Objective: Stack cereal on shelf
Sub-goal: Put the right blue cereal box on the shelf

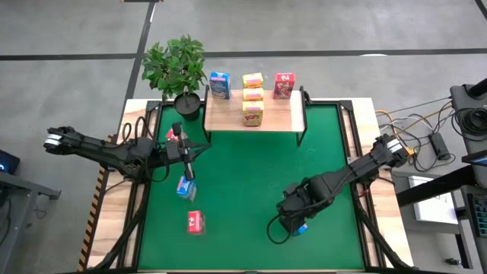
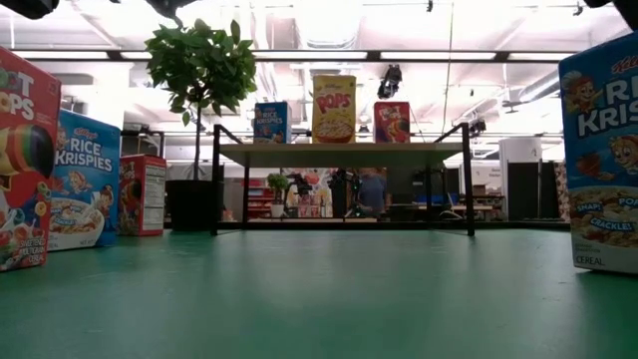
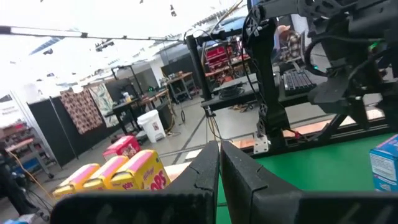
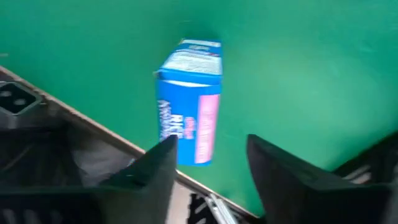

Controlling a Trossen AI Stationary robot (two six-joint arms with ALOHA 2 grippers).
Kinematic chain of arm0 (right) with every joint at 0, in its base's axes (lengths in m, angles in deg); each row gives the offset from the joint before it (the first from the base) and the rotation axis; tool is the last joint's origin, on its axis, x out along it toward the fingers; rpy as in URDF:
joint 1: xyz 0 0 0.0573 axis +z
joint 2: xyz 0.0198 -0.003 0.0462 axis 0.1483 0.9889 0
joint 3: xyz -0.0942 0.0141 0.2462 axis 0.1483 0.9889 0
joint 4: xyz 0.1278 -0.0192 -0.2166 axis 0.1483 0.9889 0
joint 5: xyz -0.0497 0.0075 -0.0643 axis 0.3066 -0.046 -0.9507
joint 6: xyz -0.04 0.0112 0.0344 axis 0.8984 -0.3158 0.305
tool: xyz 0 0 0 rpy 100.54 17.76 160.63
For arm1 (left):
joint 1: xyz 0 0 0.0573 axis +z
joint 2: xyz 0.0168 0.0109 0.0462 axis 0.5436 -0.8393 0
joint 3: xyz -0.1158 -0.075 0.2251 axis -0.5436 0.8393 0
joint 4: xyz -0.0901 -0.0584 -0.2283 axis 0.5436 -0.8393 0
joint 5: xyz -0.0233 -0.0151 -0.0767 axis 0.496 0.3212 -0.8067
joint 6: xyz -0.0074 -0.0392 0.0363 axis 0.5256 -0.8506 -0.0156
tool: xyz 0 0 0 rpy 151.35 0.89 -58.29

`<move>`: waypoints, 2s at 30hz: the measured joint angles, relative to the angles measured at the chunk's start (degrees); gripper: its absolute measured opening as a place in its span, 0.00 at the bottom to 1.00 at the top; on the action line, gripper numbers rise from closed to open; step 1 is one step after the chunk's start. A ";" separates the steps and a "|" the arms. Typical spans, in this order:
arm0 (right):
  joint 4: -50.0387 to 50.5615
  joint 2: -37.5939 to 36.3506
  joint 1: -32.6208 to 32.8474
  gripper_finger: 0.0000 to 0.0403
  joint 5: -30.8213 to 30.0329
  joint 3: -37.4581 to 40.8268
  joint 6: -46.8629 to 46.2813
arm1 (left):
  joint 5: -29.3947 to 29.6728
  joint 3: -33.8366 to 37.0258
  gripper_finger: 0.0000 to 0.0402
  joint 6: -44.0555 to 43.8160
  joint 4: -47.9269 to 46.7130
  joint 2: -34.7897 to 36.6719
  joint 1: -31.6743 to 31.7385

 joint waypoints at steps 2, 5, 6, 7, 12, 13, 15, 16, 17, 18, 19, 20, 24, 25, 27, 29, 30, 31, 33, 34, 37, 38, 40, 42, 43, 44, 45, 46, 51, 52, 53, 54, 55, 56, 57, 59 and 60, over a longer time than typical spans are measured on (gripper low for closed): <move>-1.74 0.00 0.46 0.56 -0.02 0.05 -1.12 | 0.00 0.00 0.00 0.89 0.46 0.00 -0.01; -1.70 1.12 1.06 0.65 -0.04 0.14 -2.15 | 0.00 0.00 0.00 1.83 1.39 0.00 -0.01; -1.75 1.78 1.33 0.67 -0.06 0.20 -2.11 | -0.01 0.00 0.00 2.07 1.66 0.00 -0.01; -2.12 2.60 1.40 0.69 -0.02 0.20 -2.00 | -0.01 0.00 0.00 2.12 1.88 0.00 -0.01; -2.82 6.10 1.65 0.72 0.48 0.20 0.94 | -0.02 0.00 0.00 3.24 2.78 0.09 -0.01; -2.66 6.60 1.65 0.71 0.46 0.20 1.26 | -0.02 0.00 0.00 3.64 2.88 0.11 -0.01; -2.56 7.16 1.65 0.69 0.46 0.20 1.38 | -0.02 0.00 0.00 4.02 3.72 0.11 0.01; -2.56 7.24 1.65 0.67 0.48 0.20 1.36 | -0.02 0.00 0.00 4.11 4.12 0.11 0.01; -2.60 7.30 1.65 0.64 0.48 0.20 1.34 | -0.02 0.00 0.00 4.28 4.56 0.11 0.00; -2.58 7.30 1.63 0.62 0.48 0.20 1.34 | -0.02 0.00 0.00 4.56 4.88 0.11 0.00; -2.56 7.32 1.63 0.59 0.48 0.20 1.34 | -0.02 0.00 0.00 4.83 4.99 0.11 -0.01; -2.61 7.32 1.63 0.57 0.48 0.20 1.33 | -0.02 0.00 0.00 5.10 5.08 0.11 0.01; -2.82 7.32 1.62 0.49 0.46 0.20 0.94 | -0.02 0.00 0.00 5.14 5.13 0.11 -0.01; -2.83 7.32 1.62 0.48 0.46 0.20 0.93 | -0.02 0.00 0.00 5.14 5.14 0.11 0.00; -2.86 7.32 1.62 0.45 0.43 0.20 0.94 | -0.02 0.00 0.00 5.14 5.14 0.11 0.00; -3.06 7.32 1.62 0.43 0.13 0.20 1.20 | -0.02 0.00 0.00 5.14 5.13 0.11 -0.01; -3.08 7.32 1.62 0.41 0.03 0.20 1.21 | -0.02 0.00 0.00 5.14 5.13 0.11 0.00; -3.07 7.32 1.62 0.40 0.02 0.20 1.23 | -0.02 0.00 0.00 5.14 5.14 0.11 0.01; -3.28 7.32 1.62 0.37 0.00 0.19 1.41 | -0.02 0.00 0.00 5.14 5.14 0.11 -0.01; -3.22 7.32 1.62 0.36 0.00 -0.01 1.70 | -0.02 0.00 0.00 5.14 5.14 0.11 0.01; -3.33 7.32 1.42 0.34 -0.01 -1.97 3.58 | -0.02 0.00 0.00 5.14 5.14 0.11 0.01; -3.41 7.32 1.13 0.33 -0.03 -3.01 4.48 | -0.02 0.00 0.00 5.14 5.14 0.11 0.01; -3.37 7.32 0.23 0.33 -1.53 -5.61 7.19 | -0.02 0.00 0.00 5.14 5.14 0.11 -0.01; -3.60 7.32 -1.10 0.33 -6.35 -8.88 10.54 | -0.02 0.00 0.00 5.14 5.16 0.11 0.01; -3.76 7.32 -1.84 0.33 -9.37 -10.59 12.70 | -0.02 0.00 0.00 5.14 5.18 0.11 0.01; -3.91 7.32 -2.59 0.33 -12.08 -12.20 14.76 | -0.02 0.00 0.00 5.15 5.21 0.11 -0.01; -3.86 7.32 -3.35 0.33 -14.72 -13.89 16.97 | -0.02 0.00 0.00 5.16 5.22 0.11 0.00; -3.82 7.32 -4.12 0.33 -17.15 -15.61 19.55 | -0.02 0.00 0.00 5.16 5.25 0.11 0.01; -4.35 7.30 -7.40 0.33 -28.51 -23.99 33.20 | -0.02 0.00 0.00 5.16 5.25 0.11 -0.01; -4.40 7.30 -7.92 0.33 -30.86 -25.33 36.01 | -0.02 0.00 0.00 5.17 5.25 0.11 0.01; -4.42 7.30 -8.42 0.33 -33.35 -26.60 38.61 | -0.02 0.00 0.00 5.17 5.25 0.11 -0.01; -4.39 7.30 -8.87 0.33 -35.73 -27.80 41.14 | -0.02 0.00 0.00 5.18 5.25 0.11 0.00; -4.46 7.30 -9.39 0.33 -37.64 -28.94 43.51 | -0.02 0.00 0.00 5.16 5.25 0.11 -0.01; -4.72 7.32 -10.00 0.33 -38.94 -30.01 45.88 | -0.02 0.00 0.00 5.16 5.25 0.11 0.00; -5.24 7.55 -10.75 0.33 -39.58 -31.11 48.30 | -0.02 0.00 0.00 5.16 5.25 0.11 0.00; -6.39 8.05 -12.40 0.33 -39.55 -33.23 52.58 | -0.02 0.00 0.00 5.16 5.20 0.28 -0.01; -6.80 8.57 -13.38 0.33 -39.61 -34.10 54.75 | -0.02 0.00 0.00 5.16 5.23 0.39 -0.01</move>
